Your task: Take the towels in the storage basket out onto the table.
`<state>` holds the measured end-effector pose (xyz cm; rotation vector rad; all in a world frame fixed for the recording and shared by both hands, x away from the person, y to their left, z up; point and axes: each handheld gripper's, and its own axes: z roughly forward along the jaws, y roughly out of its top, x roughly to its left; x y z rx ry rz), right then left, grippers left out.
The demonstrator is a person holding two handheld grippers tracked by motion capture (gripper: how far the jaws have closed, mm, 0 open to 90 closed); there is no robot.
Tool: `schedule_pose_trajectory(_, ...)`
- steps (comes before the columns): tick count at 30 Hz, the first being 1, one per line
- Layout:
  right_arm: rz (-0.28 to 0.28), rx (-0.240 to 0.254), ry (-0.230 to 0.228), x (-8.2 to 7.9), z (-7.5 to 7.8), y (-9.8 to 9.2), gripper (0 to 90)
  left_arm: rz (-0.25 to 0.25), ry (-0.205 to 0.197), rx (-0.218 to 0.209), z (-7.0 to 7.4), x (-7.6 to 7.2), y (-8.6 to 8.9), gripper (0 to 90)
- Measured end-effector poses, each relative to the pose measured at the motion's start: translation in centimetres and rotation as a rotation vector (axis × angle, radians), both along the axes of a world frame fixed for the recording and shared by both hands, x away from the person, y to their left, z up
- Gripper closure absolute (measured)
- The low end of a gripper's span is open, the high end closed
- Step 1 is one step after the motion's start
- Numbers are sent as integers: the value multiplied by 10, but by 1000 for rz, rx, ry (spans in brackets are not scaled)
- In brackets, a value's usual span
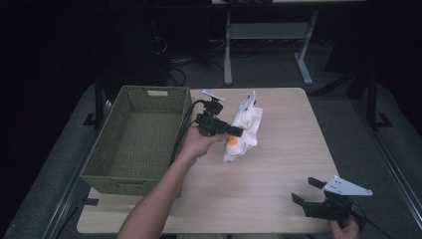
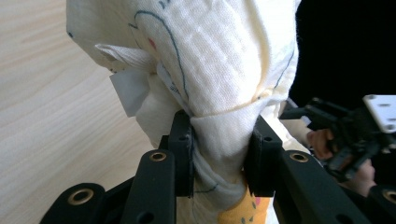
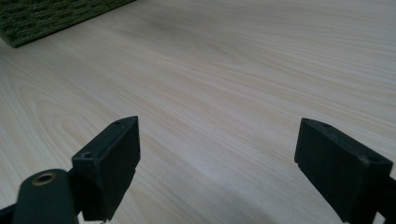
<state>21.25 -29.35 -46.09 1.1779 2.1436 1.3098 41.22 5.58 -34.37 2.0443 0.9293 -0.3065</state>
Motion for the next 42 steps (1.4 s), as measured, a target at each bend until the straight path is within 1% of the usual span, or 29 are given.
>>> schedule_pose_trajectory(1,0,1,2,0,0,0,139,4,2,-7,-3,0,-2,682)
schedule_pose_trajectory(2,0,2,1,-1,0,0,139,4,8,2,-5,0,-5,682)
schedule_pose_trajectory(4,0,3,2,-1,1,0,139,-4,4,26,-9,0,-10,681)
schedule_pose_trajectory(7,0,7,2,-1,1,0,139,-9,17,33,-15,1,-17,680)
schedule_pose_trajectory(9,1,6,-3,-1,1,-1,139,-12,20,53,-20,1,-22,680)
schedule_pose_trajectory(11,0,9,-3,-1,1,-1,139,-4,24,54,-24,2,-24,680)
schedule_pose_trajectory(12,0,10,-3,-1,1,-1,139,3,31,46,-26,2,-26,680)
schedule_pose_trajectory(14,1,10,-4,-1,1,-1,139,3,41,50,-31,3,-28,680)
schedule_pose_trajectory(15,1,10,-4,-1,1,-1,139,2,39,59,-32,3,-29,681)
schedule_pose_trajectory(16,2,10,-4,-1,1,-1,139,9,46,57,-35,4,-30,681)
schedule_pose_trajectory(17,3,11,-6,-1,1,-1,140,0,46,58,-37,5,-31,681)
schedule_pose_trajectory(18,2,12,-5,-1,1,-1,139,6,49,58,-38,5,-32,681)
schedule_pose_trajectory(21,3,14,-8,-1,1,-1,139,14,58,67,-43,6,-35,681)
schedule_pose_trajectory(22,4,16,-8,-1,1,-1,139,10,56,74,-44,7,-36,681)
schedule_pose_trajectory(24,5,15,-9,-1,2,-1,139,19,62,81,-47,7,-38,680)
schedule_pose_trajectory(25,6,16,-8,-1,2,-1,139,25,68,78,-49,8,-40,680)
schedule_pose_trajectory(27,7,15,-10,-1,2,-1,139,36,71,90,-54,9,-42,680)
schedule_pose_trajectory(29,7,17,-10,-1,2,-1,139,38,76,95,-59,10,-44,679)
schedule_pose_trajectory(32,10,17,-12,-1,2,-2,139,47,77,125,-64,11,-49,679)
schedule_pose_trajectory(37,14,12,-16,-1,3,-1,139,65,64,164,-72,12,-55,675)
schedule_pose_trajectory(38,15,13,-16,-1,3,-1,139,62,61,182,-73,12,-56,670)
schedule_pose_trajectory(40,15,14,-16,-1,3,-1,139,72,58,202,-76,12,-59,654)
schedule_pose_trajectory(41,16,15,-17,-1,3,-1,139,71,59,205,-77,12,-60,642)
schedule_pose_trajectory(42,16,15,-18,-1,3,-1,139,70,62,215,-79,11,-63,633)
